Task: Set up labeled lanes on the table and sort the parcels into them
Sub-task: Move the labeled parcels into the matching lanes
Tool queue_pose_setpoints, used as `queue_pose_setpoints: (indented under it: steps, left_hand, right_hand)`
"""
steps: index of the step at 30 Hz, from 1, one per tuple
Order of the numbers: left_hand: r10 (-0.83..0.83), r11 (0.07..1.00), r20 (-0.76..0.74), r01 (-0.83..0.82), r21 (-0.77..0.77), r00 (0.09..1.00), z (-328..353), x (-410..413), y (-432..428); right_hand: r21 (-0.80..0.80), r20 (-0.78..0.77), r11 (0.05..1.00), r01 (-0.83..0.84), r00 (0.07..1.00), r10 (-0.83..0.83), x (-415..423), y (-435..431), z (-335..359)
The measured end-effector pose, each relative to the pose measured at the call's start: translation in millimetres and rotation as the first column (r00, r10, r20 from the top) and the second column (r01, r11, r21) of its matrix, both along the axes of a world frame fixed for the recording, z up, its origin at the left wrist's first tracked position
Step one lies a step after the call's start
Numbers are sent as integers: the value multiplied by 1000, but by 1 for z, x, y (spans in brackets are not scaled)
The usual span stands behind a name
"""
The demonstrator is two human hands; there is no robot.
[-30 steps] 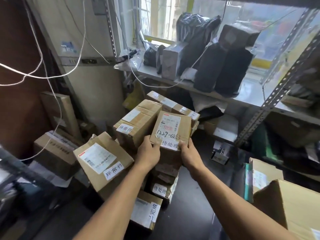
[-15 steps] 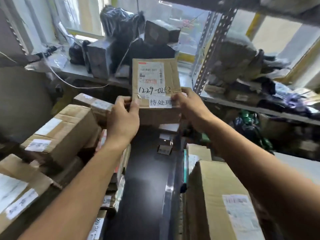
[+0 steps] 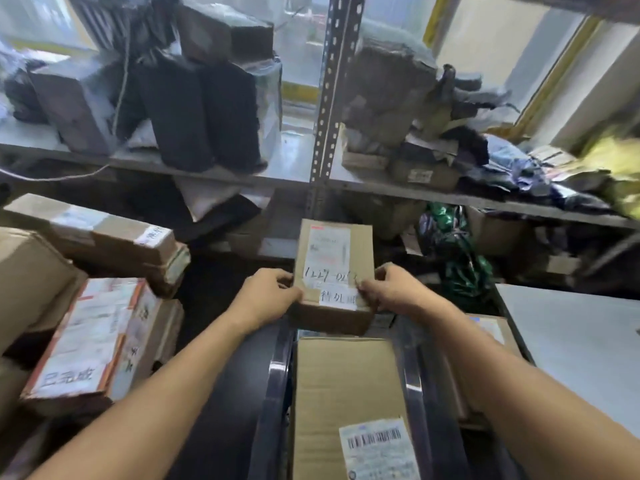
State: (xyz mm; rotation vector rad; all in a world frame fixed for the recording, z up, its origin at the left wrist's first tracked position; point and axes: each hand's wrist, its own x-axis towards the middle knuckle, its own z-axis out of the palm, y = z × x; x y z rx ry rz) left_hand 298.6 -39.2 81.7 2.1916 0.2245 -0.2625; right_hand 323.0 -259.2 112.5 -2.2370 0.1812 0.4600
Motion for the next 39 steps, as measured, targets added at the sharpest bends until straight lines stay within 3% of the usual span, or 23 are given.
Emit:
queue_pose_setpoints:
  steps: [14, 28, 30, 33, 36, 39]
  left_hand:
    - [-107, 991, -166, 119, 64, 980, -41, -8, -7]
    - [-78, 994, -170, 89, 56, 982, -51, -4, -2]
    - [-72, 996, -144, 79, 42, 987, -47, -6, -2]
    - [-34, 998, -9, 33, -48, 999, -26, -10, -2]
    - [72, 985, 209, -36, -171, 975, 3, -13, 8]
    - [144, 970, 383, -52, -239, 912, 35, -22, 37]
  right_hand:
    - [33, -220, 998, -48, 974, 54, 3, -26, -66]
    - [-24, -245, 994, -110, 964, 101, 4, -35, -67]
    - [-95, -204, 989, -114, 975, 93, 3, -34, -60]
    - [-221, -18, 969, -114, 993, 113, 4, -28, -34]
    - [-163, 249, 985, -62, 963, 101, 4, -10, 5]
    - [-41, 437, 992, -120, 891, 126, -1, 24, 47]
